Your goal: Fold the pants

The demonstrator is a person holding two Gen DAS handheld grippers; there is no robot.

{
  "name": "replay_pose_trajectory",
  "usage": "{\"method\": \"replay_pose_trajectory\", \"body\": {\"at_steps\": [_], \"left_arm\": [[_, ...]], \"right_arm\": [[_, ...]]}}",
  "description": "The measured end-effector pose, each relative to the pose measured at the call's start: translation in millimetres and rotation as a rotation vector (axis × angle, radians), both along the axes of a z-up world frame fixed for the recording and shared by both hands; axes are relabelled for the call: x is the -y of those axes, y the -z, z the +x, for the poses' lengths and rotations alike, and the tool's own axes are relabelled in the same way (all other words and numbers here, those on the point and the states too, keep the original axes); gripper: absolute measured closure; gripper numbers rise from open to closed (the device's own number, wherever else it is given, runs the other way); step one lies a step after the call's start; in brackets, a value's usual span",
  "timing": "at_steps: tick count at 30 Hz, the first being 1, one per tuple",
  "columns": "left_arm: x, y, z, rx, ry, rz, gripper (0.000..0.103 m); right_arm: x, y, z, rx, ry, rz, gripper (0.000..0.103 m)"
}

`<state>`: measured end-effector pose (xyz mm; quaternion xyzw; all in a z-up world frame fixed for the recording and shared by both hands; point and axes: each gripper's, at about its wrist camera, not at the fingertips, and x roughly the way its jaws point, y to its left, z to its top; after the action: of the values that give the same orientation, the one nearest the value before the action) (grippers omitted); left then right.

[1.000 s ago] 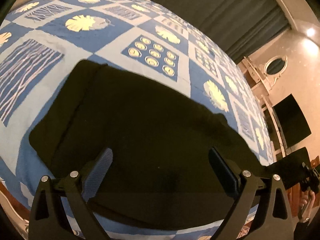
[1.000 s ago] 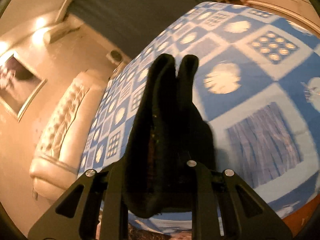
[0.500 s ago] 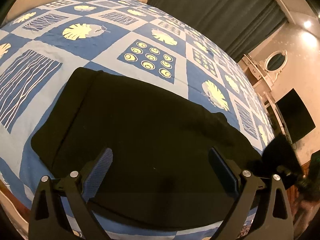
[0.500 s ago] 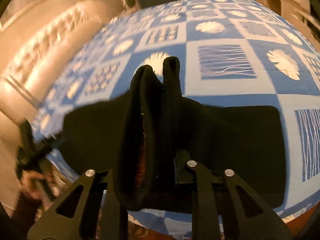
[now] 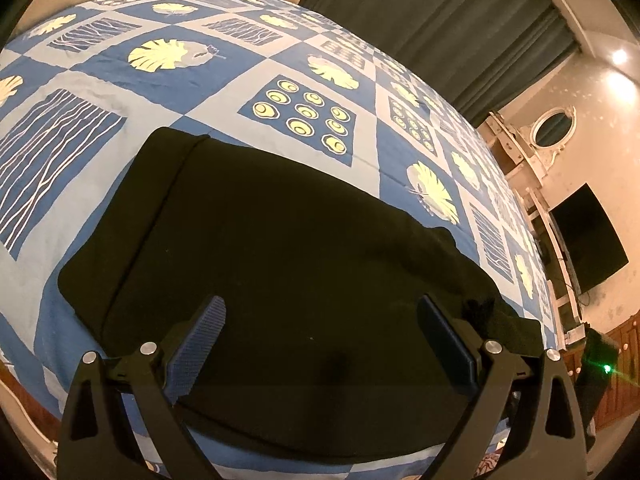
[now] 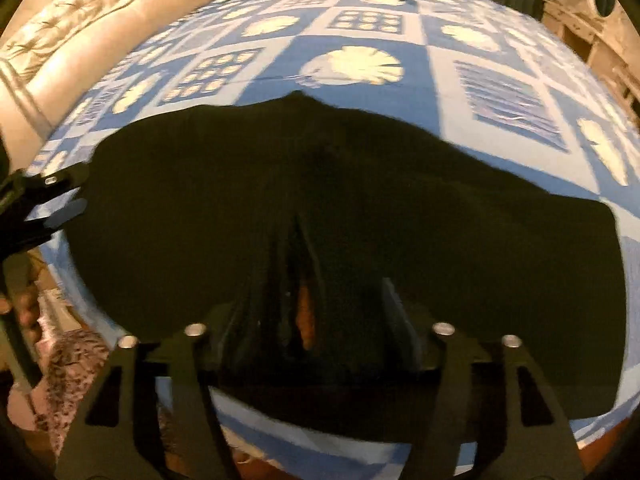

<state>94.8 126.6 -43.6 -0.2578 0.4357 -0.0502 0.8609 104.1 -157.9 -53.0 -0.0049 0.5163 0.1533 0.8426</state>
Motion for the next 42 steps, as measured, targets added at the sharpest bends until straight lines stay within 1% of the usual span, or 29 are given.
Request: {"method": "replay_pose_trajectory", "body": {"at_steps": [1, 2, 4, 7, 10, 12, 13, 15, 16, 19, 20, 22, 23, 25, 26, 28, 32, 33, 35, 36, 37, 38, 42], "left_arm": [[-1, 1, 0, -0.003, -0.001, -0.002, 0.007], [-1, 1, 1, -0.006, -0.002, -0.004, 0.007], [-2, 3, 0, -0.010, -0.004, -0.008, 0.008], [-2, 2, -1, -0.007, -0.003, -0.007, 0.008], [-1, 2, -1, 0.005, 0.004, -0.008, 0.008], [0, 1, -2, 0.015, 0.006, -0.009, 0.007], [1, 1, -2, 0.017, 0.007, -0.009, 0.007], [2, 1, -2, 0.020, 0.009, -0.012, 0.007], [2, 1, -2, 0.021, 0.009, -0.014, 0.007], [3, 3, -2, 0.013, 0.007, -0.017, 0.007], [4, 4, -2, 0.011, 0.007, -0.019, 0.007], [6, 5, -3, 0.008, 0.004, -0.018, 0.008], [6, 5, -4, 0.009, 0.003, -0.018, 0.008], [7, 5, -3, 0.009, 0.001, -0.018, 0.007], [7, 6, -4, 0.009, -0.002, -0.017, 0.007], [8, 6, -5, 0.008, -0.002, -0.018, 0.007], [11, 6, -6, 0.013, 0.014, 0.000, 0.007], [12, 7, -6, 0.012, 0.016, 0.002, 0.007], [12, 8, -6, 0.011, 0.014, -0.001, 0.007], [12, 8, -6, 0.011, 0.013, -0.002, 0.007], [12, 8, -6, 0.011, 0.015, 0.000, 0.007], [13, 9, -7, 0.011, 0.017, 0.001, 0.008], [12, 8, -7, 0.011, 0.016, 0.001, 0.007]], "right_arm": [[-6, 0, -3, -0.010, -0.021, 0.017, 0.035], [-10, 0, -5, -0.017, -0.036, 0.025, 0.030], [-21, -1, -13, -0.031, -0.087, 0.051, 0.026], [-25, -9, -22, -0.048, -0.135, 0.107, 0.025], [-7, -28, -31, -0.064, -0.146, 0.224, 0.025], [24, -46, -35, -0.054, -0.103, 0.322, 0.025], [49, -56, -37, -0.043, -0.058, 0.382, 0.025], [89, -68, -39, -0.024, 0.017, 0.457, 0.025], [120, -74, -40, -0.002, 0.081, 0.489, 0.025], [190, -76, -42, 0.037, 0.226, 0.520, 0.025], [222, -71, -44, 0.041, 0.300, 0.553, 0.025], [265, -55, -47, 0.024, 0.399, 0.598, 0.025], [286, -43, -51, 0.008, 0.448, 0.632, 0.025], [311, -17, -57, -0.039, 0.499, 0.731, 0.025], [320, -2, -59, -0.070, 0.513, 0.800, 0.025], [322, 16, -57, -0.120, 0.500, 0.871, 0.025], [308, 38, -50, -0.204, 0.409, 0.890, 0.025], [304, 42, -49, -0.221, 0.400, 0.880, 0.028], [299, 47, -48, -0.234, 0.381, 0.859, 0.049], [299, 48, -48, -0.236, 0.383, 0.842, 0.054], [299, 49, -49, -0.239, 0.385, 0.808, 0.066], [299, 51, -50, -0.239, 0.382, 0.792, 0.073], [302, 57, -52, -0.237, 0.388, 0.807, 0.074]]}}
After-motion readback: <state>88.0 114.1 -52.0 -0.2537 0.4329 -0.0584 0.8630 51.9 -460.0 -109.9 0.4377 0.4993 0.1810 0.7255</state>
